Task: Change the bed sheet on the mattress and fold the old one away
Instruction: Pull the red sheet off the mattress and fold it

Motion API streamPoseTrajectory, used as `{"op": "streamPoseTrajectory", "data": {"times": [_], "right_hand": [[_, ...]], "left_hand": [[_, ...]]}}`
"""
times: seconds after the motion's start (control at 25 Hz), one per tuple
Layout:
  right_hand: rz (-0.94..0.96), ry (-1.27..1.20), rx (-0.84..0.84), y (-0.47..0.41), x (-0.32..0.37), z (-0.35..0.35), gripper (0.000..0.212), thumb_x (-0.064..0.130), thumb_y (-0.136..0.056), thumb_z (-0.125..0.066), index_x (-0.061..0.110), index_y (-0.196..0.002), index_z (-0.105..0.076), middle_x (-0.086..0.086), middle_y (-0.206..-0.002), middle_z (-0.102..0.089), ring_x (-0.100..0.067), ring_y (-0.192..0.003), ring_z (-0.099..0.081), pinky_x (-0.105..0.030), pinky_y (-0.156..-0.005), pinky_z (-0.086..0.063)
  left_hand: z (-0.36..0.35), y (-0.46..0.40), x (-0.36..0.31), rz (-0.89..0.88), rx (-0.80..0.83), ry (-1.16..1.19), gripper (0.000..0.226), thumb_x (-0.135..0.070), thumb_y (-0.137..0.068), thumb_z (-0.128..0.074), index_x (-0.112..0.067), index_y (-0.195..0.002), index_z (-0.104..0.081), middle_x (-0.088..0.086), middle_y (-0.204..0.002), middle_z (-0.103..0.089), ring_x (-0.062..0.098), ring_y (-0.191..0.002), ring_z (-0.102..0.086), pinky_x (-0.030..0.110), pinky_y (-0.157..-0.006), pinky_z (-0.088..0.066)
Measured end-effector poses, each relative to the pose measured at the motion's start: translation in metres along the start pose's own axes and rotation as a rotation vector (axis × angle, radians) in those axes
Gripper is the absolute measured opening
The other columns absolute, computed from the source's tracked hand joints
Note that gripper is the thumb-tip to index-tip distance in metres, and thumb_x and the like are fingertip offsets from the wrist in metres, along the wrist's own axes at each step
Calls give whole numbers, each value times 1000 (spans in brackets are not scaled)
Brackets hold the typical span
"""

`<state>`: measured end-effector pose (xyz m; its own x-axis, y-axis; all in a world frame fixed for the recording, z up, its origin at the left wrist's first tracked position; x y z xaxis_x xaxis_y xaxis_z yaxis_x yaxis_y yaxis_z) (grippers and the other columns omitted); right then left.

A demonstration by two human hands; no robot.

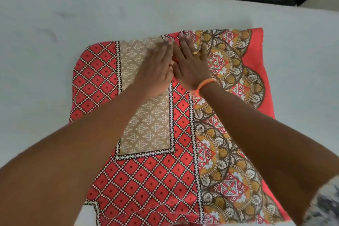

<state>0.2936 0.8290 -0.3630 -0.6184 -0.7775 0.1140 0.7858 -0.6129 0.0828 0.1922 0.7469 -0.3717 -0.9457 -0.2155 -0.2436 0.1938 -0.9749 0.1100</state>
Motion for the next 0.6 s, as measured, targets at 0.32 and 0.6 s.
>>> {"op": "streamPoseTrajectory", "data": {"times": [0.32,0.6], "right_hand": [[-527,-28,48,39,-146,1,87,76,-87,-5,21,-155,-1,-10,-162,1,-29,-150,0,-58,-118,-5],[-404,-111,104,158,11,-21,72,56,-100,-11,11,-154,5,-18,-160,10,-34,-148,9,-58,-118,0]], "left_hand": [[20,36,127,452,-19,-93,94,-82,-87,-16,-22,-158,-6,25,-163,0,43,-150,4,59,-120,2],[-35,174,-64,274,24,120,73,-52,-102,-18,-8,-158,0,22,-163,7,36,-151,8,57,-121,-5]]}}
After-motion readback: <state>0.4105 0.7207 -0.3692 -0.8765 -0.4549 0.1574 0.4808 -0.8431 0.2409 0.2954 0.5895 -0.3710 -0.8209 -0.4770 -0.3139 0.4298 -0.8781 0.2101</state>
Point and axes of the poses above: each hand's wrist, its own y-axis away from the middle knuckle, its own z-axis out of the back of the hand, x = y × z, the point moved 5 cm from there along -y, towards the middle knuckle
